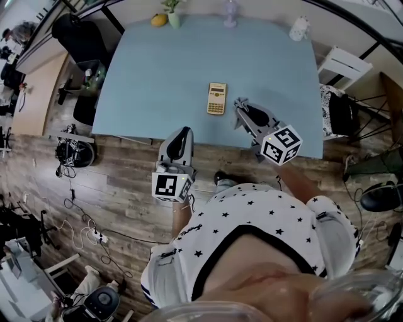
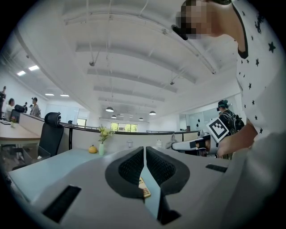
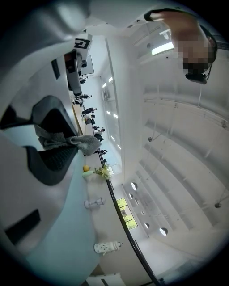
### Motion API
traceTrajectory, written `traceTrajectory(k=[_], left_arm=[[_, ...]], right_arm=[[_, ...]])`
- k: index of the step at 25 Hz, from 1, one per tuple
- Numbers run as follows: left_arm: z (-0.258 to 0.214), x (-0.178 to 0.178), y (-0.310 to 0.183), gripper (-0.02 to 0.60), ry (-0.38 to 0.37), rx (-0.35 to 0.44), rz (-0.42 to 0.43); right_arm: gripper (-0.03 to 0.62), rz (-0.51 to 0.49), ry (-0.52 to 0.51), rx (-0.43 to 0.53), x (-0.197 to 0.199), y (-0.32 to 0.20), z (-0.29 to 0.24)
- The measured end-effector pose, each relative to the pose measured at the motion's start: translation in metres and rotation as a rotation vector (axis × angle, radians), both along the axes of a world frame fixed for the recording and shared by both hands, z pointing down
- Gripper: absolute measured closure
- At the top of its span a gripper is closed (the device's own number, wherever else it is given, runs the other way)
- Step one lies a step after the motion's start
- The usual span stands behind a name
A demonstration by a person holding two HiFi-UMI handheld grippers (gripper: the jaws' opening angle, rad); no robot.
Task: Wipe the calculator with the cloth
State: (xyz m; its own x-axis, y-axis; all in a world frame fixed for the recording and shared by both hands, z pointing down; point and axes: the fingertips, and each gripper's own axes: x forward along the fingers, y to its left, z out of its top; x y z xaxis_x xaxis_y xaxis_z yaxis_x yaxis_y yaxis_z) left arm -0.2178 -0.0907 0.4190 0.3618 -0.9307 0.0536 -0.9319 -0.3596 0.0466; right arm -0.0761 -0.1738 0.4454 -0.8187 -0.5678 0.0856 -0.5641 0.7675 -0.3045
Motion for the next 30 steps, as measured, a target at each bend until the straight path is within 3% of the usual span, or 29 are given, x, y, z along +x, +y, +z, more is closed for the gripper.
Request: traceTrajectory(k=[8, 30], left_arm=[[0.005, -0.017, -0.017, 0.541, -0.011, -0.006, 0.015], [-0.015, 0.006, -0.105, 0.541, -0.056, 0.012, 0.025]], right_arm=[[0.542, 0.015, -0.014, 0.005, -0.018, -0.018, 0.001], [0.542, -0.006, -0.035, -0.007, -0.003, -0.1, -0.003]])
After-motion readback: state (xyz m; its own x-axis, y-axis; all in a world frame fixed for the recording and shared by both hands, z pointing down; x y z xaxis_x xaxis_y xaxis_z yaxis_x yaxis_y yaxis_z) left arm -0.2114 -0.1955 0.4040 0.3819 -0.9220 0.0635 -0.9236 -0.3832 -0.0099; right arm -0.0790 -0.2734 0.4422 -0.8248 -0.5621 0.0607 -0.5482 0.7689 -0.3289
